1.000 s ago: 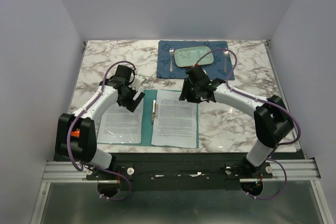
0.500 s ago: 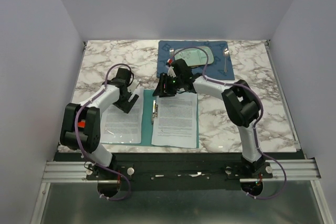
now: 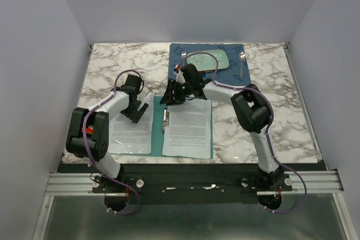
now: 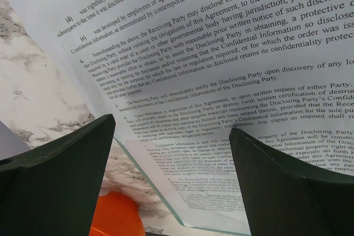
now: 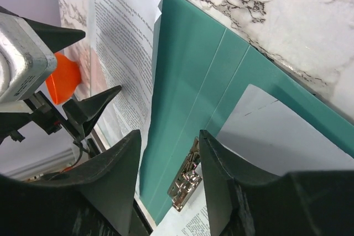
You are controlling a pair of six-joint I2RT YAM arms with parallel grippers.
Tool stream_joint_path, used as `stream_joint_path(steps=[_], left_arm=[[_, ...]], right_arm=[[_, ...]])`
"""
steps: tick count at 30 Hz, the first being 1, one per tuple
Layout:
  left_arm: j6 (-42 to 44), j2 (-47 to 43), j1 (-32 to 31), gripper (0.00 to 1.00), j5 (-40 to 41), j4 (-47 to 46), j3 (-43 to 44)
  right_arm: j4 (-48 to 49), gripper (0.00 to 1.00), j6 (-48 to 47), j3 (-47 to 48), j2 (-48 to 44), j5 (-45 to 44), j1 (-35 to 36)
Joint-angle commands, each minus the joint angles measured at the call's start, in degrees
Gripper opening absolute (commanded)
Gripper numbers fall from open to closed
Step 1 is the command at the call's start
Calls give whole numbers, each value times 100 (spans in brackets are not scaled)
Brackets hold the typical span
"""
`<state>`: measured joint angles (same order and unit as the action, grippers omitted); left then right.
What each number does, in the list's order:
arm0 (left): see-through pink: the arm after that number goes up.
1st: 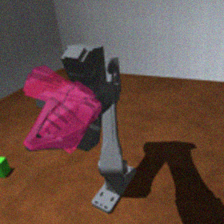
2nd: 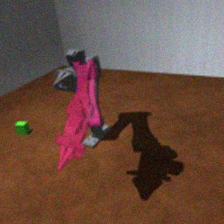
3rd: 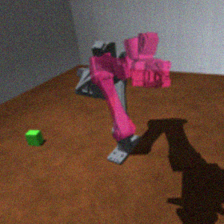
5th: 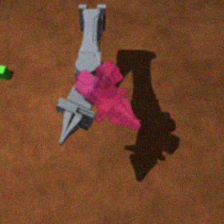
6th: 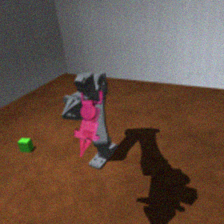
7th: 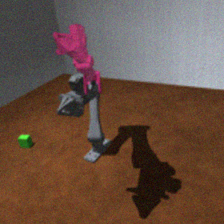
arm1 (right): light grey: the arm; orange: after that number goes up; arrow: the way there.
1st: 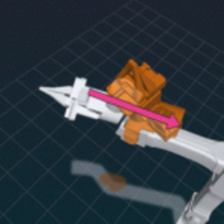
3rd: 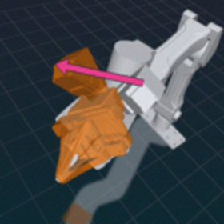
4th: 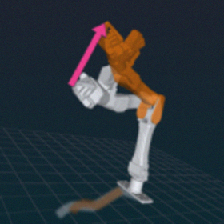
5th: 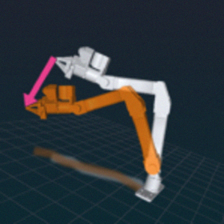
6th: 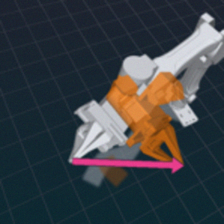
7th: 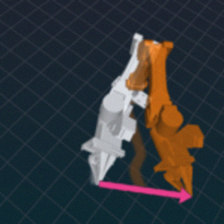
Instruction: Put the files into the folder
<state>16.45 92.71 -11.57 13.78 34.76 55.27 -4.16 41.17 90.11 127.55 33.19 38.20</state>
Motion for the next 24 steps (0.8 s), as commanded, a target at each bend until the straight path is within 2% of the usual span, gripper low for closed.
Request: stream_joint_path(steps=[1, 24], left_arm=[[-10, 28, 32, 99, 90, -101, -60], [16, 37, 32, 99, 37, -75, -16]], right_arm=[[117, 55, 76, 60, 227, 170, 30], [609, 54, 295, -160, 455, 320, 39]])
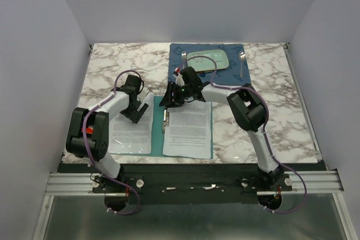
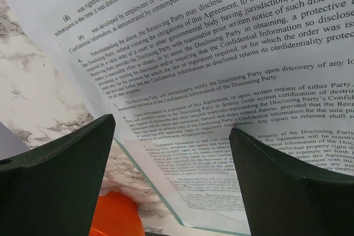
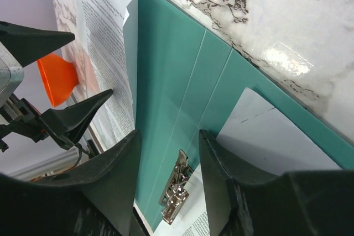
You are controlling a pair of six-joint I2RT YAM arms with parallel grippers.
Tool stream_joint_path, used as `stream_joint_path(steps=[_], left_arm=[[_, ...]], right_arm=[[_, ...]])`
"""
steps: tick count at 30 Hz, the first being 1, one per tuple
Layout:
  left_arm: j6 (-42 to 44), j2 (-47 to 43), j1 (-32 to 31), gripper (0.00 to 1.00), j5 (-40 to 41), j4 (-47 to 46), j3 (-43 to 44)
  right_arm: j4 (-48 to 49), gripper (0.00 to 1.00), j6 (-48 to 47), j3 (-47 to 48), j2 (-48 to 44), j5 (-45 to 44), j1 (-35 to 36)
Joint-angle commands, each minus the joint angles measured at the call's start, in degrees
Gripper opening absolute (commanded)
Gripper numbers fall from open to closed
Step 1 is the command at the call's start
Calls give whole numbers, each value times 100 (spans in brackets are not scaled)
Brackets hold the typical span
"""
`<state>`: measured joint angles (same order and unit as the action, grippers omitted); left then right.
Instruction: Put the files into the folder
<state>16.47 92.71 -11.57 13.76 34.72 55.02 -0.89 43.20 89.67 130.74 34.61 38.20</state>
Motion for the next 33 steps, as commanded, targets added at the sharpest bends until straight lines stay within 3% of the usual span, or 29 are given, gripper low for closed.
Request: stream_joint_path(steps=[1, 33], left_arm=[[6, 37, 32, 99, 39, -71, 8], [-3, 63, 32, 99, 74, -115, 17]], right_arm=[[308, 54, 118, -151, 145, 186, 39], [880, 47, 540, -353, -250, 591, 153]])
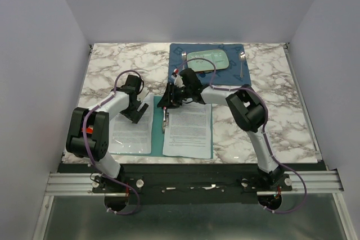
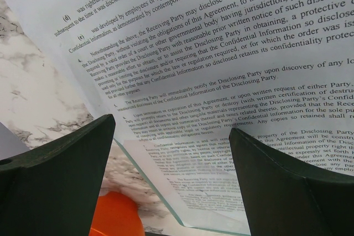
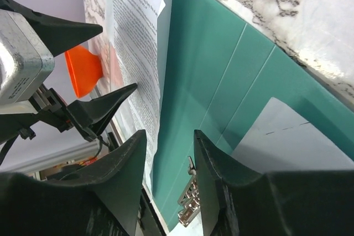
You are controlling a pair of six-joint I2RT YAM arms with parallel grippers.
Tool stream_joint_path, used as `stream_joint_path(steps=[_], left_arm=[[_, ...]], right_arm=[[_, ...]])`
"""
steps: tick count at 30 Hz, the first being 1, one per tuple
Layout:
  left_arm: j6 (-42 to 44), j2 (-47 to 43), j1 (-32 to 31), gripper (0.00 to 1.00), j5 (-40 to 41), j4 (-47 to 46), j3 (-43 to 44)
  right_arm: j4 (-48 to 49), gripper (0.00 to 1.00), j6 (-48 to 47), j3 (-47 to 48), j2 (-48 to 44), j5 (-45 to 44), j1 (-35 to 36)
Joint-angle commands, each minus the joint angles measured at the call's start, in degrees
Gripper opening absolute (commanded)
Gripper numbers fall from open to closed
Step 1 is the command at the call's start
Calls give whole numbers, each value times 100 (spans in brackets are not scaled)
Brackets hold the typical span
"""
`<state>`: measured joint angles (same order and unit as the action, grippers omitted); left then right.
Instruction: Put the files into the folder
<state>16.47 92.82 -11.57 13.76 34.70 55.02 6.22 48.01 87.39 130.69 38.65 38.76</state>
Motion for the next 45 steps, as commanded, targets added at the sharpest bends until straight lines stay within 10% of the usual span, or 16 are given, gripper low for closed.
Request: stream_joint_path(steps=[1, 45], left_arm=[[-3, 52, 32, 99, 74, -112, 17], [-223, -799, 32, 99, -171, 388, 412]], right_arm=[[187, 47, 77, -135, -281, 204, 96], [64, 32, -422, -1322, -1810, -217, 492]])
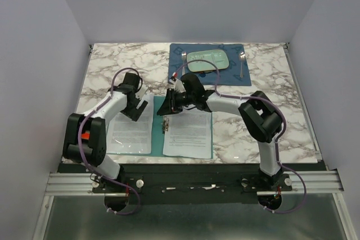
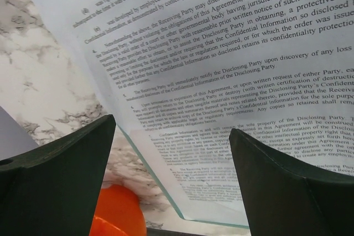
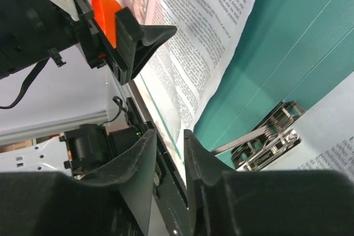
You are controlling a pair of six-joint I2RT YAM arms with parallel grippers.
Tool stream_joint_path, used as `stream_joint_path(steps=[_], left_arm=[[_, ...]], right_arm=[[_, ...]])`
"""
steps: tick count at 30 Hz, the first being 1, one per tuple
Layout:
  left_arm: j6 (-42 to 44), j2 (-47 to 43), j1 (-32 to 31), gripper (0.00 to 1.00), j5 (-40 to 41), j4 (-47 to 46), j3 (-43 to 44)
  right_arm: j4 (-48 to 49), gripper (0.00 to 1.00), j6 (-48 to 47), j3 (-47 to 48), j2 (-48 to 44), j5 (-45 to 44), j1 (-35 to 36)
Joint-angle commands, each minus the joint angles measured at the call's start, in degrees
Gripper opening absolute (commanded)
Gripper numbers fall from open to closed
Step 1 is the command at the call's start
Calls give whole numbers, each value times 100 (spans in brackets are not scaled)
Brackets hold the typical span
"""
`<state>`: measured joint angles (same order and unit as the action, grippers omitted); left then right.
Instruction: Put the files into the folder
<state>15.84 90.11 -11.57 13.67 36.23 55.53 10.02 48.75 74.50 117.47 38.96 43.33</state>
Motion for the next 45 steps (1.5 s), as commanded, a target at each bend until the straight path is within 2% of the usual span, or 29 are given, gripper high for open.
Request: stream_joint_path(steps=[1, 3, 4, 6, 9, 10, 12, 13, 15, 18, 19, 21, 22, 24, 25, 28, 35, 45], left_arm=[[-168, -747, 32, 99, -224, 288, 432], [-221, -967, 32, 99, -347, 464, 660], [-256, -1169, 32, 99, -487, 516, 748], [-405, -1346, 32, 99, -593, 736, 1073], [-651, -1688, 32, 99, -594, 991, 1565], [-852, -1846, 32, 99, -542, 948, 1610], [-959, -1996, 50, 99, -234, 501, 1304], [-846, -1962, 41, 99, -390, 508, 1242], [-784, -1892, 59, 88, -811, 683, 1320], [-871, -2066, 50, 81, -1041, 404, 1084], [-915, -2119, 33, 82, -1077, 272, 996], [-986, -2120, -11, 82, -1103, 69, 820], [-1012, -2059, -46, 82, -1147, 60, 811], [-1117, -1787, -152, 82, -1191, 51, 837], [-1144, -1708, -178, 82, -1313, 51, 854], [-1223, -1566, -319, 82, -1358, -150, 741], [-1250, -1408, -600, 81, -1446, -274, 512], [-1267, -1408, -776, 81, -1263, -318, 406]], right_arm=[[-395, 26, -585, -32, -549, -370, 35], [-483, 20, -822, -102, -795, -477, 44], [-510, 9, -910, -172, -900, -625, 44], [-676, 1, -1295, -234, -1268, -897, 122], [-957, 0, -1980, -348, -1856, -1810, 412], [-984, 0, -2158, -366, -1981, -2448, 509], [-1292, 1, -2422, -418, -2175, -3067, 738], [-1310, 0, -2519, -445, -2280, -3357, 756], [-1485, 1, -2450, -524, -2334, -3753, 756], [-1766, 1, -2134, -804, -2465, -4851, 738], [-1871, 6, -1837, -866, -2492, -5446, 721], [-2476, 22, -1450, -867, -2475, -5802, 537], [-2661, 37, -1073, -884, -2457, -6056, 466], [-3032, 45, -772, -1007, -2474, -6172, 229], [-3076, 54, -536, -1164, -2492, -6216, 141], [-3252, 66, -253, -1341, -2501, -5980, -280], [-3244, 71, -393, -1438, -2141, -5505, -887], [-3155, 70, -489, -1087, -1535, -5188, -897]])
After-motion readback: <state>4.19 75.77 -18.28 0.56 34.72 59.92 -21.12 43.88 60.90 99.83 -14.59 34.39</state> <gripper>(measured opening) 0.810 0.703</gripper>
